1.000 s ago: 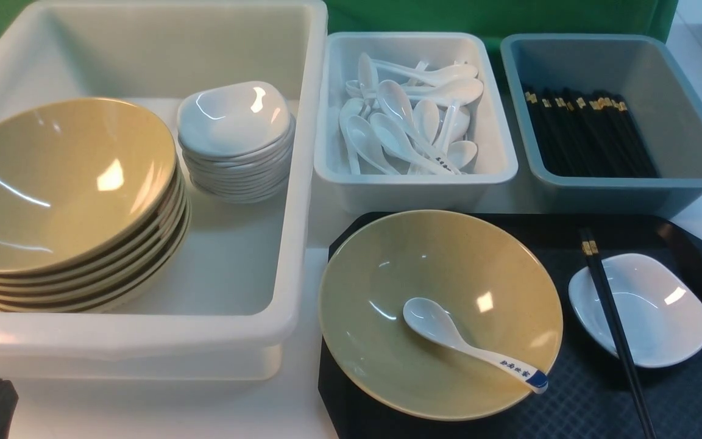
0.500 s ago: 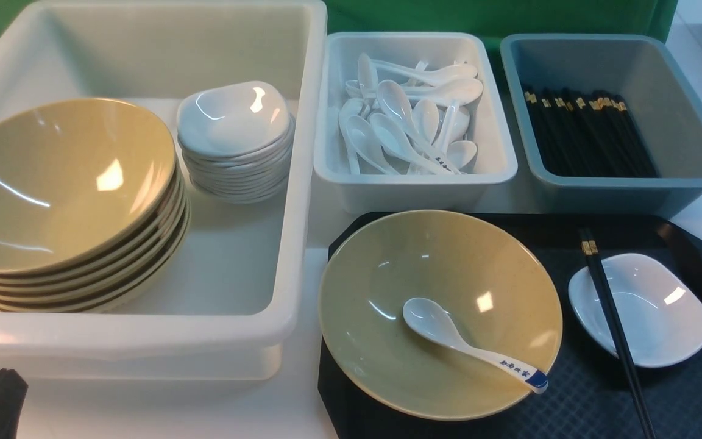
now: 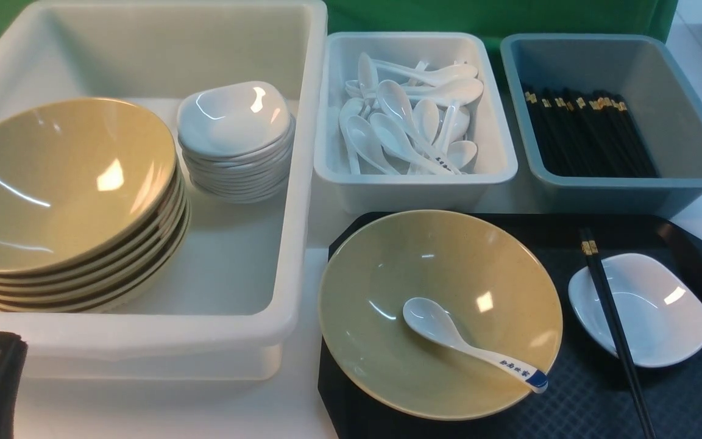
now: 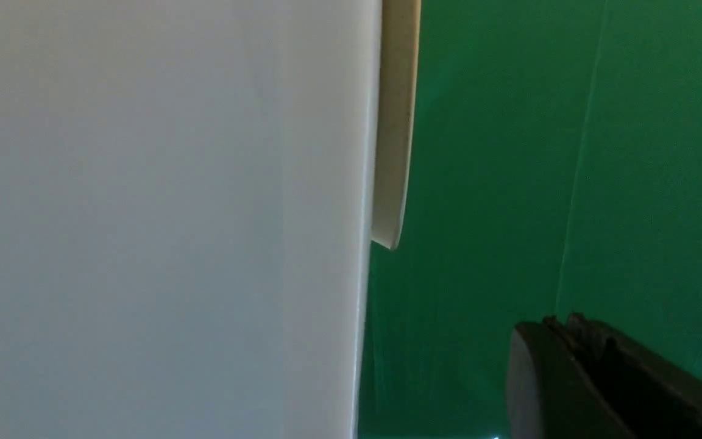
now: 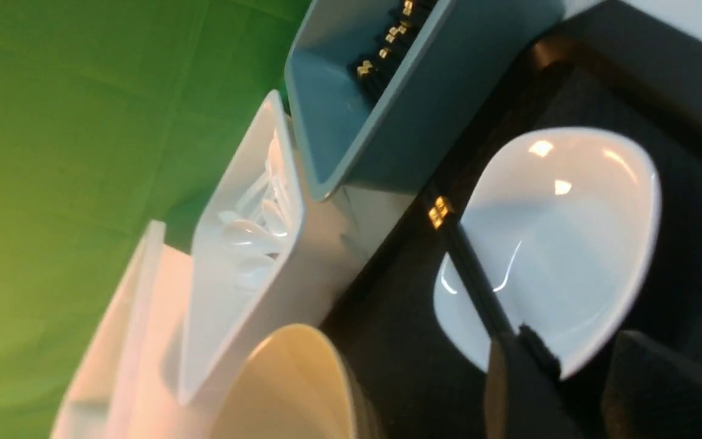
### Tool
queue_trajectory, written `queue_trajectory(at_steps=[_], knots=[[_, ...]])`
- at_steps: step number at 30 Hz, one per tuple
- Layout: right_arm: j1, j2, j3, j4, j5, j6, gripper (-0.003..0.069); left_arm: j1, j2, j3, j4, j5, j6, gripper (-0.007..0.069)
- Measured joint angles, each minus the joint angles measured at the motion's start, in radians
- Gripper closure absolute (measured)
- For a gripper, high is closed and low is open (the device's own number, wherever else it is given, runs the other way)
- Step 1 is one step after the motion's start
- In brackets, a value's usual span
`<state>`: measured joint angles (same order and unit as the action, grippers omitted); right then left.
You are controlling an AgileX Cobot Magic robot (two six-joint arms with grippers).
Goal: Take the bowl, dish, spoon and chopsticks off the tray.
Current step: Use the right arm to grab the chopsticks
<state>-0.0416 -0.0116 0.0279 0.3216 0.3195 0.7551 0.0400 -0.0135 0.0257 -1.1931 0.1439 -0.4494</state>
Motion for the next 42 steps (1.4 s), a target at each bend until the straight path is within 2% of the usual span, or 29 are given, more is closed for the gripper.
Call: queue_trajectory(at_steps=[3, 5, 7, 8, 9, 10, 12, 15, 16, 19, 23, 26, 27, 29, 33, 34, 35, 40, 41, 42], knots=[[0.001, 0.000, 0.000, 0.037, 0.014, -0.015, 0.0421, 0.000, 0.000, -0.013, -0.003, 0.047, 0.057, 0.0636], [0.006, 0.000, -0.005, 0.069, 0.040, -0.081, 0.0421, 0.000, 0.000, -0.071, 0.017, 0.102, 0.189, 0.0636], [0.022, 0.000, -0.063, 0.077, 0.078, -0.253, 0.0422, 0.000, 0.000, -0.161, 0.060, 0.155, 0.392, 0.0636], [0.024, 0.000, -0.071, 0.077, 0.087, -0.269, 0.0423, 0.000, 0.000, -0.190, 0.069, 0.164, 0.430, 0.0636], [0.033, 0.005, -0.125, 0.078, 0.112, -0.364, 0.0435, 0.000, 0.005, -0.238, 0.100, 0.191, 0.540, 0.0636], [0.042, 0.023, -0.187, 0.078, 0.133, -0.435, 0.0461, 0.000, 0.028, -0.296, 0.127, 0.219, 0.635, 0.0636], [0.052, 0.124, -0.303, 0.072, 0.195, -0.590, 0.0536, 0.000, 0.121, -0.401, 0.215, 0.278, 0.753, 0.0636], [0.053, 0.319, -0.479, 0.059, 0.292, -0.793, 0.0619, 0.000, 0.313, -0.568, 0.387, 0.402, 0.816, 0.0636], [0.053, 0.390, -0.560, 0.054, 0.339, -0.875, 0.0625, 0.000, 0.394, -0.626, 0.467, 0.474, 0.826, 0.0636], [0.053, 0.575, -0.724, 0.039, 0.498, -1.012, 0.0626, 0.000, 0.550, -0.769, 0.623, 0.642, 0.835, 0.0636], [0.061, 0.786, -0.910, 0.013, 0.716, -1.120, 0.0626, -0.024, 0.733, -0.947, 0.801, 0.839, 0.836, 0.0636], [0.092, 0.902, -0.981, -0.023, 0.791, -1.140, 0.0626, -0.104, 0.816, -1.022, 0.895, 0.908, 0.833, 0.0636], [0.128, 0.955, -0.999, -0.061, 0.796, -1.140, 0.0626, -0.201, 0.869, -1.057, 0.939, 0.933, 0.815, 0.0636], [0.152, 0.985, -1.002, -0.094, 0.787, -1.128, 0.0626, -0.254, 0.899, -1.072, 0.957, 0.940, 0.805, 0.0636], [0.255, 1.124, -1.007, -0.327, 0.744, -0.961, 0.0622, -0.488, 1.055, -1.151, 1.022, 0.950, 0.775, 0.0636], [0.255, 1.130, -1.007, -0.336, 0.742, -0.952, 0.0622, -0.498, 1.070, -1.160, 1.030, 0.950, 0.774, 0.0636], [0.271, 1.174, -1.007, -0.380, 0.727, -0.893, 0.0619, -0.564, 1.127, -1.191, 1.054, 0.949, 0.766, 0.0636], [0.280, 1.325, -1.008, -0.422, 0.661, -0.793, 0.0563, -0.758, 1.301, -1.286, 1.091, 0.917, 0.750, 0.0636], [0.280, 1.331, -1.008, -0.423, 0.655, -0.785, 0.0553, -0.765, 1.301, -1.288, 1.091, 0.914, 0.750, 0.0636], [0.280, 1.381, -1.009, -0.423, 0.629, -0.763, 0.0513, -0.820, 1.345, -1.297, 1.090, 0.896, 0.742, 0.0636]])
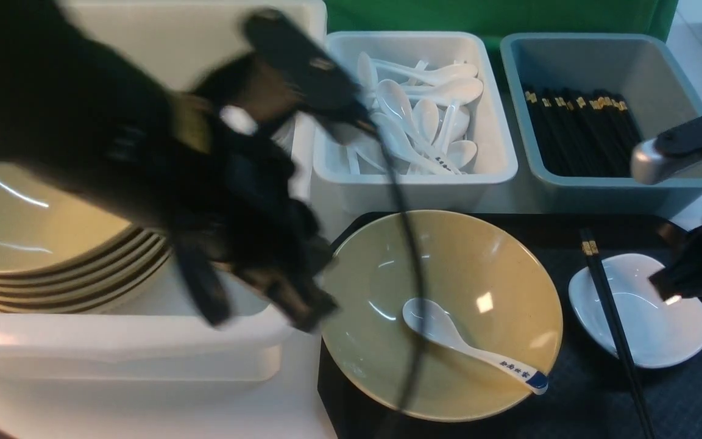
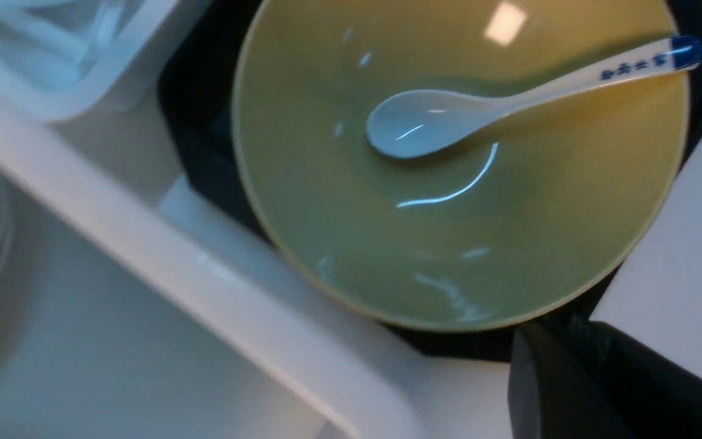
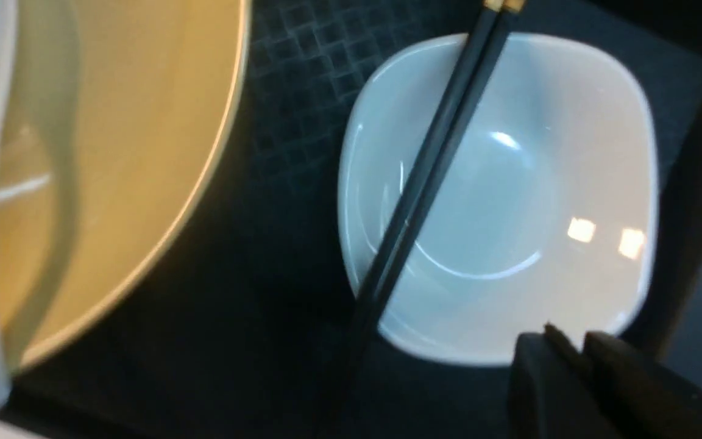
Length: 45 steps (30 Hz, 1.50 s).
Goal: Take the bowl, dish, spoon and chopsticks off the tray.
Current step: Use the right arm to grab the chopsticks
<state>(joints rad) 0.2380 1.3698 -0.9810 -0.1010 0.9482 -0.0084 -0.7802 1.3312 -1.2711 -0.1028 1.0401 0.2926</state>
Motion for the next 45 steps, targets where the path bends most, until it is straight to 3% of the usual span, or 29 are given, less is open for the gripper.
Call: queue_trajectory(at_steps=[9, 21, 26, 30, 32, 36, 45], knots=[[0.000, 0.202, -0.012, 0.003, -0.135, 0.111, 0.0216, -0.197, 0.146, -0.002, -0.008, -0.011, -0.047, 0.0636], [0.000, 0.356, -0.067, 0.003, -0.157, 0.154, 0.0188, -0.221, 0.170, -0.003, 0.005, -0.008, -0.055, 0.0636], [0.000, 0.377, -0.068, 0.004, -0.150, 0.169, 0.0246, -0.221, 0.170, -0.003, 0.011, -0.008, -0.058, 0.0636], [0.000, 0.376, -0.068, 0.004, -0.135, 0.169, 0.0367, -0.221, 0.170, -0.003, 0.015, -0.008, -0.058, 0.0636], [0.000, 0.376, -0.068, 0.005, -0.118, 0.169, 0.0474, -0.221, 0.170, -0.003, 0.034, -0.008, -0.058, 0.0636], [0.001, 0.369, -0.068, 0.006, -0.095, 0.165, 0.0582, -0.221, 0.170, -0.003, 0.055, -0.008, -0.058, 0.0636], [0.001, 0.212, -0.071, 0.008, -0.039, 0.083, 0.0589, -0.204, 0.170, -0.003, 0.113, 0.020, -0.129, 0.0636]])
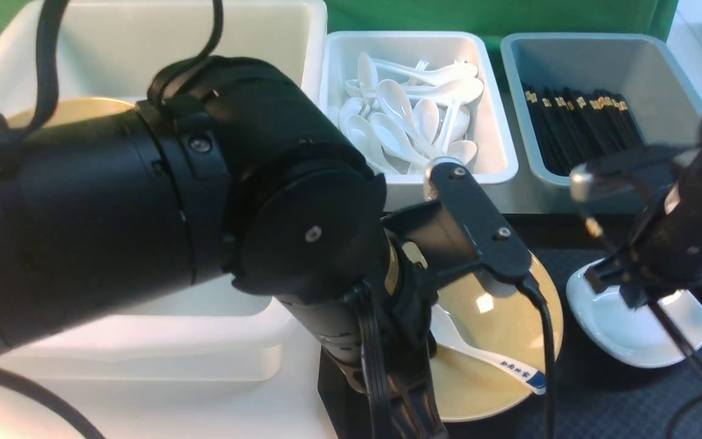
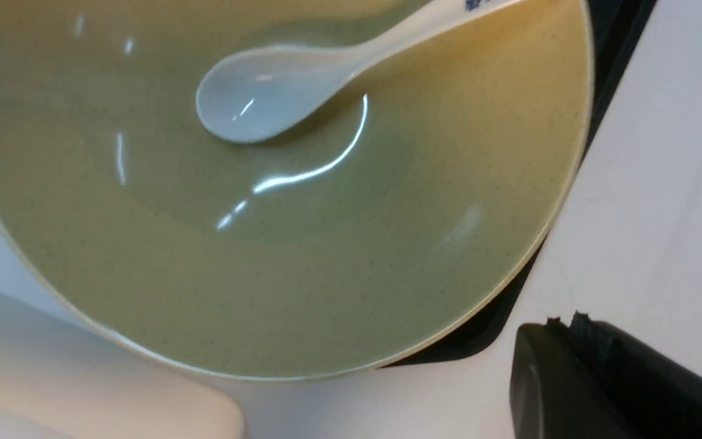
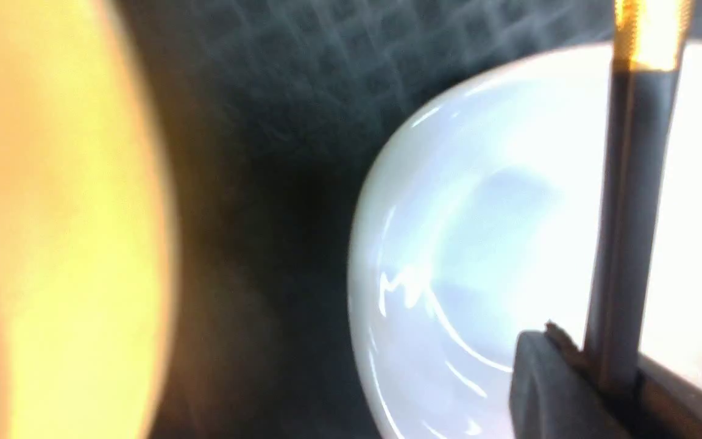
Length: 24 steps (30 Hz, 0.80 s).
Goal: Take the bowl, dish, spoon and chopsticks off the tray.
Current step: Use the right arm to grab the chopsticks, then use the right arm to put the chopsticks into the small storage box on the right
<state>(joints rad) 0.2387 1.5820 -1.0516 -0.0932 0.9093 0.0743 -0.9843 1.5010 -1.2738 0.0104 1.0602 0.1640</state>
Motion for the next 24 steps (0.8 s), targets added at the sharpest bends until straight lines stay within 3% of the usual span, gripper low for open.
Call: queue_trajectory(at_steps=[4, 11, 18, 24], knots=[[0.000, -0.065, -0.079, -0.001, 0.048, -0.045, 0.0589, 0.061, 0.000, 0.000, -0.019, -0.023, -0.008, 0.0636], [-0.042, 0.019, -0.377, 0.004, 0.113, -0.074, 0.0589, 0.187, 0.030, -0.001, -0.159, -0.110, 0.050, 0.0636], [-0.146, 0.345, -0.838, 0.119, 0.232, -0.092, 0.0589, 0.207, 0.039, -0.001, -0.289, -0.096, 0.143, 0.0636], [-0.222, 0.636, -1.270, 0.258, 0.247, -0.055, 0.0589, 0.207, 0.039, -0.002, -0.302, -0.010, 0.147, 0.0636]])
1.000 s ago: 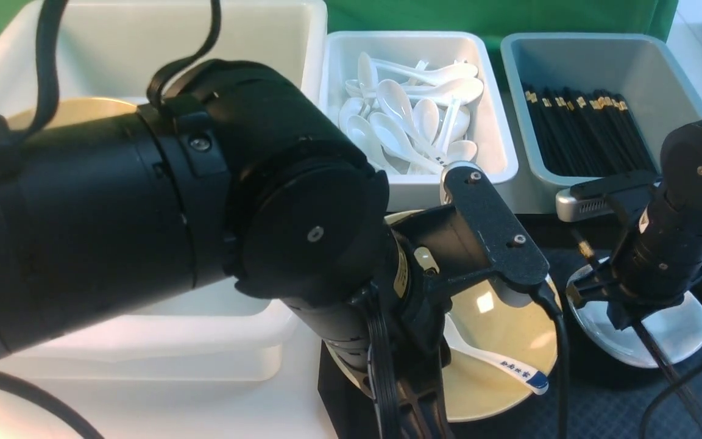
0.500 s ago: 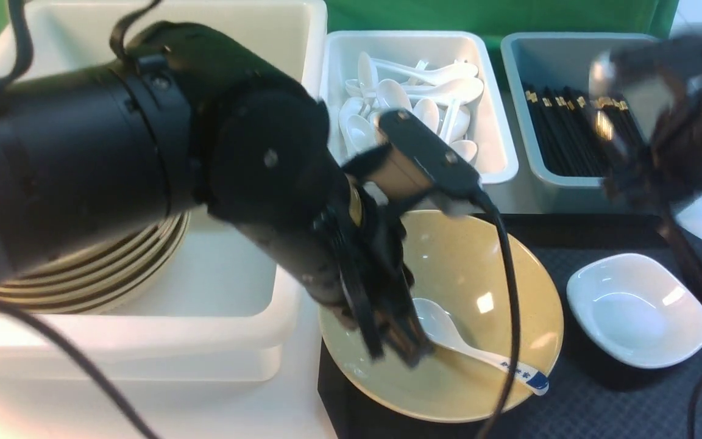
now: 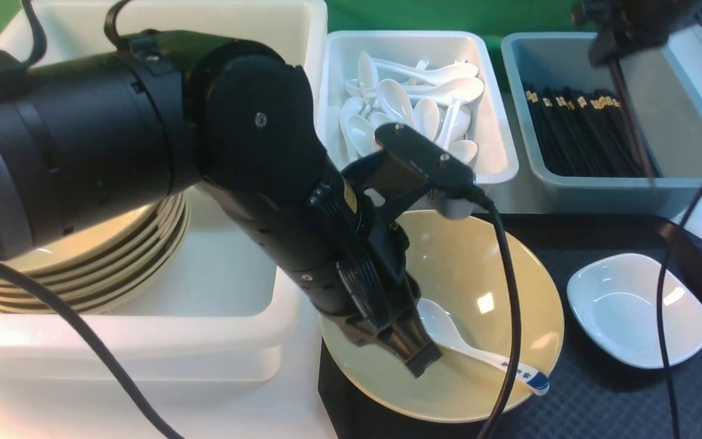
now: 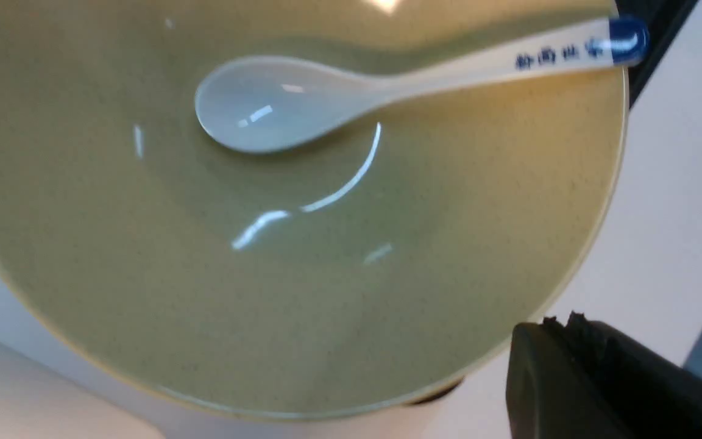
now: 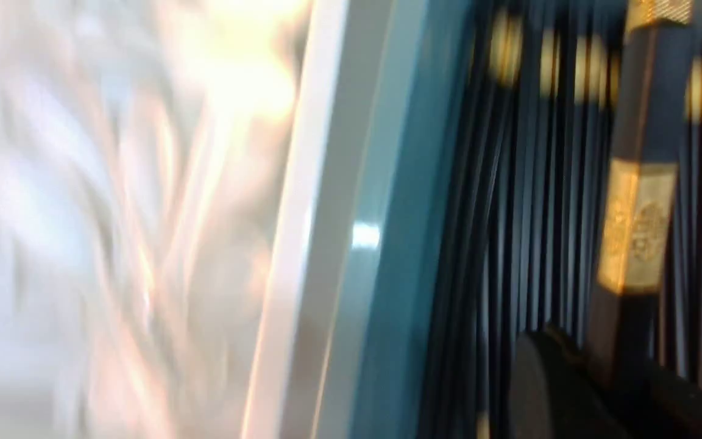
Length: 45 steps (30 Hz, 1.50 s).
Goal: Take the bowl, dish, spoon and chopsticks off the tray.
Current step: Use the right arm to put the chopsticks into the small storage box on the right, then use the right arm to grab the soup spoon in the middle
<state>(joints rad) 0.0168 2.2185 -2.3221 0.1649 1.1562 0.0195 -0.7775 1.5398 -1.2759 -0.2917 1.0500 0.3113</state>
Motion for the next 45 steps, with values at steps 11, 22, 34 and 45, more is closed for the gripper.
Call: queue_trajectory(at_steps=[11, 22, 34, 45], knots=[[-0.053, 0.322, -0.322, 0.005, -0.078, 0.094, 0.0495, 0.000, 0.000, -0.002, -0.040, 0.047, -0.007, 0.0636], [-0.056, 0.267, -0.328, 0.126, 0.098, 0.032, 0.0162, 0.000, -0.010, -0.002, -0.004, 0.021, -0.016, 0.0636], [0.116, -0.148, -0.097, 0.191, 0.097, -0.166, 0.0191, 0.008, -0.293, 0.016, 0.328, 0.085, -0.248, 0.0636], [0.481, -0.590, 0.666, -0.068, 0.098, -0.282, 0.0226, 0.008, -0.608, 0.356, 0.316, 0.029, -0.320, 0.0636]])
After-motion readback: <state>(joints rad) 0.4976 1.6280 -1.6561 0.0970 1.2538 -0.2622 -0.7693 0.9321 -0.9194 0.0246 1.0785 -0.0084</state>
